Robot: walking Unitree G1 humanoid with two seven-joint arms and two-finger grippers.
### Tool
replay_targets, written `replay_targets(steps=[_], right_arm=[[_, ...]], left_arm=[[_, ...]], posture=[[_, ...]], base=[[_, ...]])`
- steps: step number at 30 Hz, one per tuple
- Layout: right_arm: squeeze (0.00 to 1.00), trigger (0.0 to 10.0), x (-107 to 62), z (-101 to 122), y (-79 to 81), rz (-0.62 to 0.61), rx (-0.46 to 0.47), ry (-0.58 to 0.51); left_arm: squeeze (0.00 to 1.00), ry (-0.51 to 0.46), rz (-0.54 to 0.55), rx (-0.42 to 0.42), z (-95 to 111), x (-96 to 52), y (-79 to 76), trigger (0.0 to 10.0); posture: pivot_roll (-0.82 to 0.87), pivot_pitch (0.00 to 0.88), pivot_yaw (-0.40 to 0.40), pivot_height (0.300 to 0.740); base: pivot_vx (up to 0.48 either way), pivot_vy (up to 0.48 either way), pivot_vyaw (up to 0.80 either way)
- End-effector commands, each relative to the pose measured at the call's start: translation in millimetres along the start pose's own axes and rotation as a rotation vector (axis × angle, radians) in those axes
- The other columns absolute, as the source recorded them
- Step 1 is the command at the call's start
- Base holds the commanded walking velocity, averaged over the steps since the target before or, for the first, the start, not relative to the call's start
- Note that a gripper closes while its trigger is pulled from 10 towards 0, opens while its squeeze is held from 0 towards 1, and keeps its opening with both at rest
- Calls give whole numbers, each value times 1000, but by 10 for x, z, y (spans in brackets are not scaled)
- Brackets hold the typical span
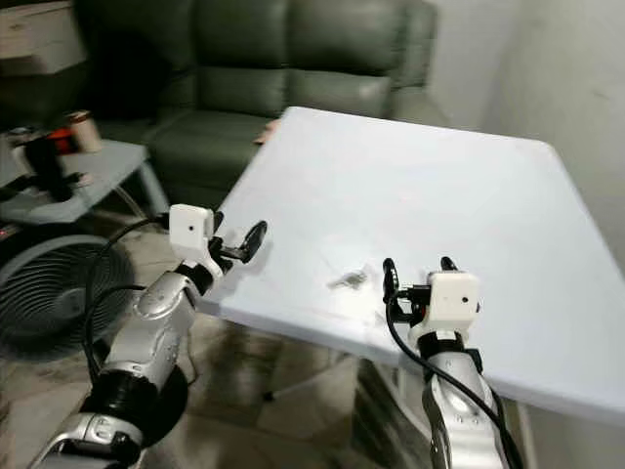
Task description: Hang keys on a hook
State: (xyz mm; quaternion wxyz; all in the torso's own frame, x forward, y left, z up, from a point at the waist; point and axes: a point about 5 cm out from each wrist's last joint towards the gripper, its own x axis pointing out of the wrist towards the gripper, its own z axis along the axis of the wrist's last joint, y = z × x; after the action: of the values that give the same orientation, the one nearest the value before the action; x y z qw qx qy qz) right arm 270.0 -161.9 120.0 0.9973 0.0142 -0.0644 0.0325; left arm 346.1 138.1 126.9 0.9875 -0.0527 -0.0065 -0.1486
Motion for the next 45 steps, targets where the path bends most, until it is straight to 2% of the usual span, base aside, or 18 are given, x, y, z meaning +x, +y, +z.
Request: replay_targets(steps=[1,9,14,18,24,34,39,45], right_arm=[[0,10000,-23,-2,-111,-29,-25,11],[0,10000,-16,-27,-122,-16,-55,29],[0,10000,26,-55,-143,39,-89,73],[0,10000,54,-58,-94,178,-150,87],[0,10000,167,3,-160,226,-214,89],[0,10000,378,57,-154,236,-230,97],[0,10000,416,55,-115,244,-229,99],[0,10000,430,1,-118,300,-254,139]], left_arm=[[0,-6,-34,0,31,55,-128,10000],[0,-30,-33,5,42,43,-152,10000],[0,-38,-46,14,41,20,-141,10000],[0,-57,-82,33,38,-29,-159,10000],[0,-56,-101,32,-13,-109,-229,10000],[0,-46,-128,20,-70,-190,-356,10000],[0,-43,-150,21,-70,-205,-408,10000],[0,-24,-226,14,-120,-263,-574,10000]], posture=[[-19,0,-6,740],[-17,0,-9,740],[-8,0,-13,740],[-5,0,-17,740],[12,23,-36,740],[35,36,-50,740],[38,35,-47,740],[42,34,-43,740]], base=[[251,0,0],[0,0,0],[0,0,0],[0,0,0],[0,0,0],[0,0,0],[0,0,0],[0,0,0]])
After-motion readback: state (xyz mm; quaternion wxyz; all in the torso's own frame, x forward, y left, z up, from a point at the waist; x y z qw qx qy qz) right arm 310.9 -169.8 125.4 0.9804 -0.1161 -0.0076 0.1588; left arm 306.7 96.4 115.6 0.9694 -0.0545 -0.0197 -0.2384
